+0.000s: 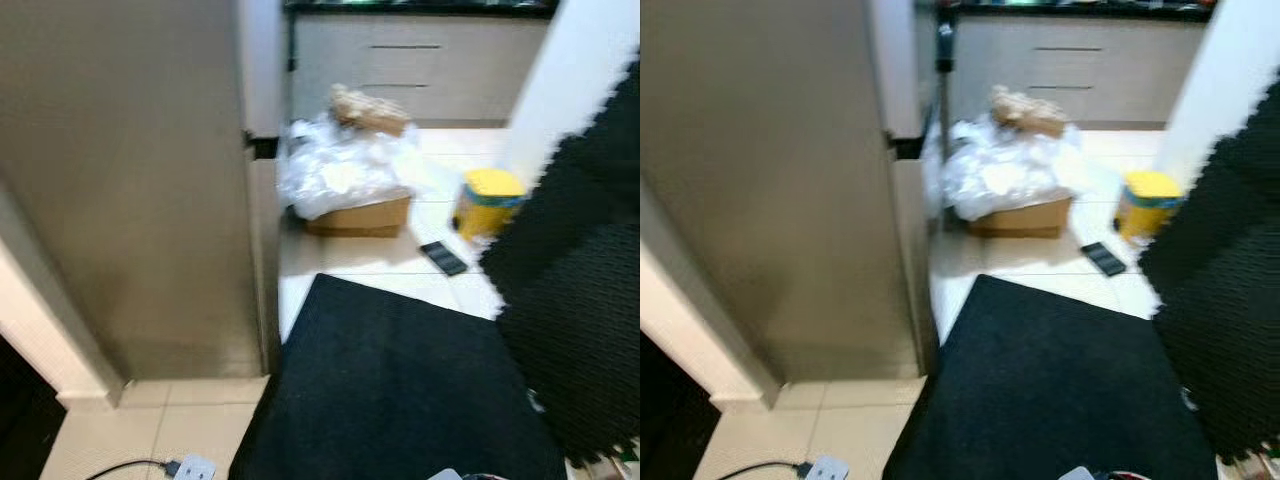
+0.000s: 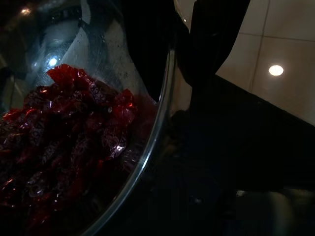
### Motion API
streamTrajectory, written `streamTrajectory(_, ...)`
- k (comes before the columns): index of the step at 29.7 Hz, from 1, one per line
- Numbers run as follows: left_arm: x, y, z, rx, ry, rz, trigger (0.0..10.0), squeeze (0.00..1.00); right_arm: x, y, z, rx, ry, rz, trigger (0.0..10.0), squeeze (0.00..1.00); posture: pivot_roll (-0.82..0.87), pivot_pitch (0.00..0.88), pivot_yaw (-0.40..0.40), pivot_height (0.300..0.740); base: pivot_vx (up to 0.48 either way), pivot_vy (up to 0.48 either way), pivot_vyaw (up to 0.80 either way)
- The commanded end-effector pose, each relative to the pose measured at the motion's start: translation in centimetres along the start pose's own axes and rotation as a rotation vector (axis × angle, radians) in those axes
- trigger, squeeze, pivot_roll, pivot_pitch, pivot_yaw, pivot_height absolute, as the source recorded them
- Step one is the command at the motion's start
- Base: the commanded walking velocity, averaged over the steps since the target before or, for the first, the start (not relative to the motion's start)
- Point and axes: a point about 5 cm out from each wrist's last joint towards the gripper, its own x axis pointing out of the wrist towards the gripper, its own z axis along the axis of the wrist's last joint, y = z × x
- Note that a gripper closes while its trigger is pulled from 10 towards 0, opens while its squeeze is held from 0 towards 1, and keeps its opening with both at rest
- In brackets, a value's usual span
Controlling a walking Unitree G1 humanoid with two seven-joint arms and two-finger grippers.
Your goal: Restocking fridge
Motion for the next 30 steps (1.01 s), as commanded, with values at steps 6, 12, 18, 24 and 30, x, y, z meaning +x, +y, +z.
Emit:
streamTrajectory(6, -0.11, -0.22, -0.88, -0.016, 0.036, -0.005, 10.0, 0.0, 0.01, 0.25, 0.53, 0.01, -0.027, -0.002, 10.0, 0.0, 0.01, 0.0, -0.004, 0.74, 0.0, 0.0, -0.29)
streamTrajectory(12, -0.08, -0.29, -0.84, -0.021, 0.043, -0.004, 10.0, 0.0, 0.01, 0.28, 0.59, 0.007, -0.029, 0.001, 10.0, 0.0, 0.01, 0.0, -0.004, 0.74, 0.0, -0.235, 0.0)
streamTrajectory(18, -0.07, -0.4, -0.88, -0.023, 0.047, -0.005, 10.0, 0.0, 0.01, 0.32, 0.65, 0.005, -0.031, 0.004, 10.0, 0.0, 0.01, 0.0, -0.008, 0.74, 0.0, -0.472, 0.0)
streamTrajectory(24, -0.08, -0.45, -0.96, -0.021, 0.05, -0.005, 10.0, 0.0, 0.01, 0.41, 0.72, 0.016, -0.041, 0.014, 10.0, 0.0, 0.01, 0.0, -0.005, 0.74, 0.0, -0.472, 0.0)
streamTrajectory(30, -0.12, -0.28, -1.13, -0.014, 0.056, 0.004, 10.0, 0.0, 0.01, 0.93, 1.16, 0.04, -0.067, 0.064, 10.0, 0.0, 0.01, 0.0, -0.005, 0.74, 0.0, -0.269, 0.0)
